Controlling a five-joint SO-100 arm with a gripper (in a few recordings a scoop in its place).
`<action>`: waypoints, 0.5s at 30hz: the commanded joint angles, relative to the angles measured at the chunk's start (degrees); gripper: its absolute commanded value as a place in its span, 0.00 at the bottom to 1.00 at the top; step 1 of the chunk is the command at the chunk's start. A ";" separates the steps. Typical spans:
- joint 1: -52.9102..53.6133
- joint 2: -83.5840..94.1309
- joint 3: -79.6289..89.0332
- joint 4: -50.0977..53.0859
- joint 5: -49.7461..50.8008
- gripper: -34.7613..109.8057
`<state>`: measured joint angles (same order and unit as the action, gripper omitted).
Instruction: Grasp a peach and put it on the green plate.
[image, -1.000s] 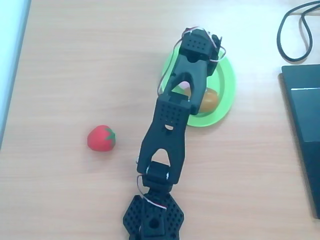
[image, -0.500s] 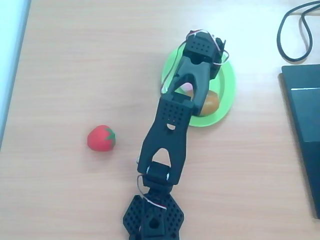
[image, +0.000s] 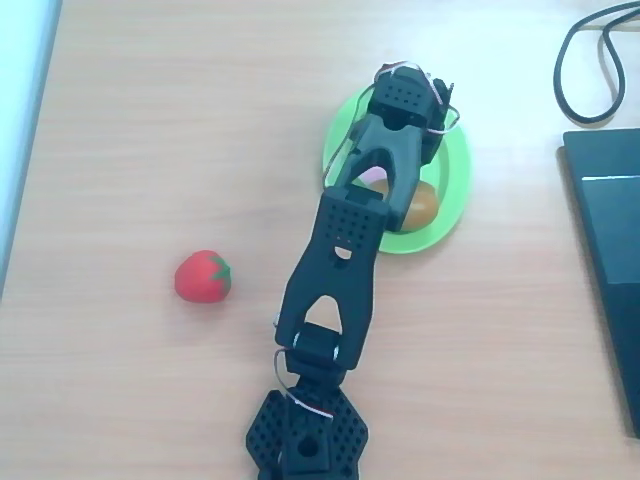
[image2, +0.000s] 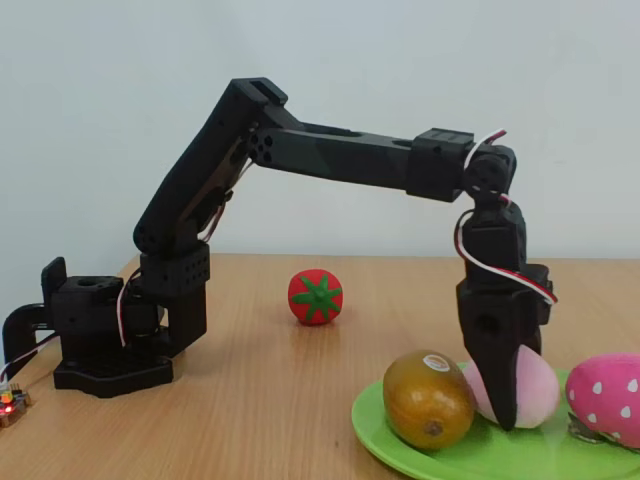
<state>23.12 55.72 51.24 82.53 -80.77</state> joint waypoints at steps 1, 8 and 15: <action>0.09 4.39 -0.88 2.02 -0.18 0.60; 0.35 7.29 -0.88 4.31 -0.18 0.63; 0.53 10.11 -1.76 7.21 -0.18 0.65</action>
<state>23.12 60.29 50.98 88.07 -80.16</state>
